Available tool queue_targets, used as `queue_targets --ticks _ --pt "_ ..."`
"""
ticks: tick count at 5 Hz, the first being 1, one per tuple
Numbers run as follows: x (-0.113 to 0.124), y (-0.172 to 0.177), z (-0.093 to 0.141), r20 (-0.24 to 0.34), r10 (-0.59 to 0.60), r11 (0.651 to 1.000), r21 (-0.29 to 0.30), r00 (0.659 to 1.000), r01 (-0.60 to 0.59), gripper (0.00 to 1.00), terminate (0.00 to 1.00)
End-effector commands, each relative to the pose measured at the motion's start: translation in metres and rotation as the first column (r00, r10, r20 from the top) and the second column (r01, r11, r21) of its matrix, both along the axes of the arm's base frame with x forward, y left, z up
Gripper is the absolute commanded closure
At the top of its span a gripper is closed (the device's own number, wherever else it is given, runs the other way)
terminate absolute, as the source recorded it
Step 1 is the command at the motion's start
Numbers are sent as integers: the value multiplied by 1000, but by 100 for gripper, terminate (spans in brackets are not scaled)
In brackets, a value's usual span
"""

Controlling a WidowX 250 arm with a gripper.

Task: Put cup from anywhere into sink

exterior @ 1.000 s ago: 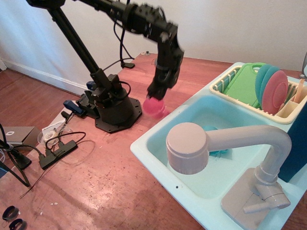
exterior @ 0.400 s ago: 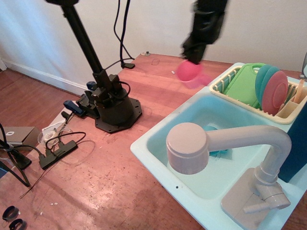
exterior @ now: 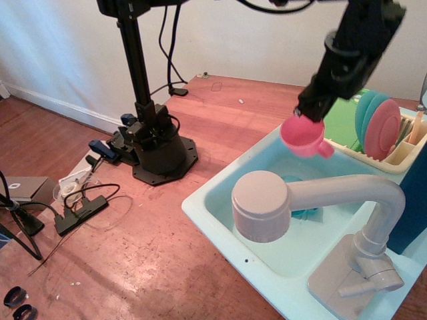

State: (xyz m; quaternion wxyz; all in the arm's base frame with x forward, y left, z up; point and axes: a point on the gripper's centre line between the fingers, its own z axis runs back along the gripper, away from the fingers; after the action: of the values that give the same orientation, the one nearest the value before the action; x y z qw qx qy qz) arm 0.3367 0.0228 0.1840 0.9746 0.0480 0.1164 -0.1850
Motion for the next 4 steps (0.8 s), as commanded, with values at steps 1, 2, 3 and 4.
queue_targets --ticks 1,2,3,4 --pt "5 -3 0 54 -17 999 -32 998 19 0 0" --pt "-3 1 2 48 16 999 -39 999 -14 0 0" --pt "-9 14 14 42 15 1000 -14 999 -15 0 0" --pt "-27 32 44 24 32 999 32 999 -32 0 0"
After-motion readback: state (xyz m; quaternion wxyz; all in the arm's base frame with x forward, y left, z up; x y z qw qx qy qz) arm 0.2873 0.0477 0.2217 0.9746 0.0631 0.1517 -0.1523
